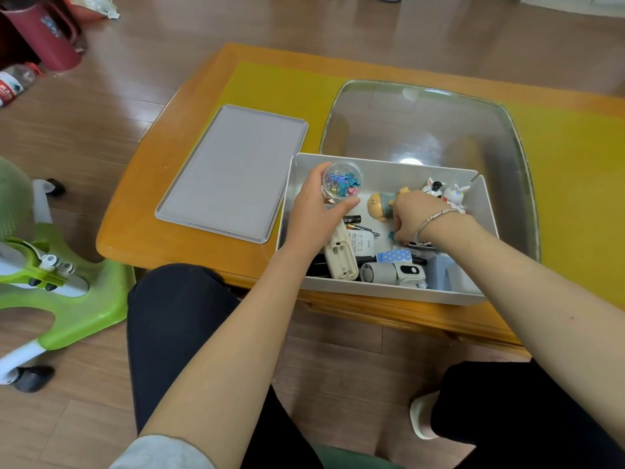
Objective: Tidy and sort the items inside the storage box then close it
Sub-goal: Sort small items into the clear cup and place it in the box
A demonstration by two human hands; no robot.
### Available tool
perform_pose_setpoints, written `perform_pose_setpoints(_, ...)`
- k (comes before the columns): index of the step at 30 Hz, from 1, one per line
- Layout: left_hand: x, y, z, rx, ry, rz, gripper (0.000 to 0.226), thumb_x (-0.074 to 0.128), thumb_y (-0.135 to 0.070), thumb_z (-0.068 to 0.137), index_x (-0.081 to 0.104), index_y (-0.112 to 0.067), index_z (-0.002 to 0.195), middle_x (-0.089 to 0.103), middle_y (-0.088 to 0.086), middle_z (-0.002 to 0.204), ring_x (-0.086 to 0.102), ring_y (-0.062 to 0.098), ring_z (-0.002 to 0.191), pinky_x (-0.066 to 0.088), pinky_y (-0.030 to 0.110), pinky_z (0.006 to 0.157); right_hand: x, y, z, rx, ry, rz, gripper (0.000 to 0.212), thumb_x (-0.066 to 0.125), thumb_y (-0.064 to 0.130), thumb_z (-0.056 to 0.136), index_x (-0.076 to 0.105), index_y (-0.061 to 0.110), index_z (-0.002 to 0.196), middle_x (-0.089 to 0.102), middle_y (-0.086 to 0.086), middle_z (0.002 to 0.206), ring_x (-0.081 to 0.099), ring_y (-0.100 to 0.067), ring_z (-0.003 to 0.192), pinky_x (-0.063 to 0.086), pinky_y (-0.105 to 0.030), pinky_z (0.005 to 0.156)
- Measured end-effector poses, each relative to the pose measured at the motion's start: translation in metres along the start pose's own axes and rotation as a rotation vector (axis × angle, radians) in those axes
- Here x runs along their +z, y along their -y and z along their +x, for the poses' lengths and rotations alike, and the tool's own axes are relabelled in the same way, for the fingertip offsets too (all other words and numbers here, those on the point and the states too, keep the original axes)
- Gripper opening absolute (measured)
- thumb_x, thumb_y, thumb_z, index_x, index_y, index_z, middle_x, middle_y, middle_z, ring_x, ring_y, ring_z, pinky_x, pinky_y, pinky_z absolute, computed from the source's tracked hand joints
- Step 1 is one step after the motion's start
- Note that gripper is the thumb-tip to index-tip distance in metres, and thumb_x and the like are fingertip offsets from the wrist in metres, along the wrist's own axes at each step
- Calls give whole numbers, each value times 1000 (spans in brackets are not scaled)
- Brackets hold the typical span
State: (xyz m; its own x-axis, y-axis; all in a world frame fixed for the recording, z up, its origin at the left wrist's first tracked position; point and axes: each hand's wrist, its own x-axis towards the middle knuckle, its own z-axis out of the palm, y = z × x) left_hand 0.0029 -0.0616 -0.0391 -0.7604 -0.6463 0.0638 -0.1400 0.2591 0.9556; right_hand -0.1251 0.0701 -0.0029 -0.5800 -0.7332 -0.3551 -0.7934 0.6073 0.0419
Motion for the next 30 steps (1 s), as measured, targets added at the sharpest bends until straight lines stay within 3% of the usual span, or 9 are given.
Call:
perform_pose_setpoints(2, 0, 0, 0, -6, 4, 3, 62, 77, -35, 79, 44, -28, 131, 58, -11, 118, 60, 2, 102, 55, 28, 84, 0, -1, -1, -11, -24, 30, 33, 69, 6, 71, 44, 16, 51, 48, -10, 68, 40, -16, 49, 39, -25, 52)
perform_pose_setpoints(4, 0, 1, 1, -9, 8, 19, 63, 77, -36, 78, 45, -28, 132, 58, -10, 119, 60, 0, 100, 54, 21, 80, 0, -2, -2, -7, -37, 37, 12, 63, 6, 76, 64, 13, 66, 59, -14, 80, 52, -23, 62, 48, -30, 64)
perform_pose_setpoints(7, 1, 2, 1, -11, 8, 38, 65, 78, -35, 78, 45, -26, 133, 58, -7, 122, 60, 5, 105, 52, 21, 82, -1, -7, -5, 10, -150, 177, 11, 61, 12, 81, 71, 7, 84, 67, -12, 88, 61, -28, 82, 48, -35, 83)
perform_pose_setpoints(10, 1, 3, 2, -8, 25, 72, 67, 79, -32, 78, 43, -26, 134, 56, -3, 126, 57, 10, 109, 53, 28, 87, -11, -5, -10, 2, -392, 498, 4, 63, 12, 82, 67, 10, 84, 64, -5, 75, 57, -15, 67, 45, -29, 71)
perform_pose_setpoints(12, 1, 3, 2, -6, 43, 86, 67, 79, -31, 77, 44, -28, 134, 55, -3, 126, 57, 9, 108, 52, 24, 85, -18, 0, -14, -37, -518, 677, 4, 63, 11, 84, 65, 14, 83, 62, -4, 70, 54, -4, 53, 44, -27, 62)
perform_pose_setpoints(14, 1, 3, 1, 0, 54, 113, 67, 80, -31, 75, 46, -30, 133, 56, -5, 123, 56, 6, 104, 47, 15, 78, -23, 7, -13, -53, -587, 756, 4, 64, 11, 83, 66, 14, 81, 63, -4, 68, 53, -4, 49, 45, -23, 59)
perform_pose_setpoints(18, 1, 2, -1, 34, 62, 160, 68, 82, -28, 73, 48, -31, 131, 55, -7, 119, 54, 2, 98, 42, 9, 72, -29, 22, -9, -100, -595, 670, 3, 65, 11, 82, 69, 11, 82, 62, -2, 66, 49, -6, 56, 41, -24, 63)
perform_pose_setpoints(24, 1, 0, -3, 109, 70, 189, 66, 82, -33, 72, 50, -29, 130, 55, -7, 118, 52, 9, 108, 48, 25, 86, -25, 33, -2, -153, -589, 404, 12, 63, 16, 85, 71, 9, 92, 65, -6, 81, 57, -20, 80, 37, -24, 73)
perform_pose_setpoints(30, 2, 0, -2, 96, 55, 210, 57, 77, -40, 76, 52, -23, 124, 57, -6, 117, 52, 14, 109, 48, 40, 90, -24, 29, -10, -199, -570, 649, 20, 69, 14, 83, 71, 11, 103, 67, -3, 79, 53, -10, 66, 42, -18, 70)
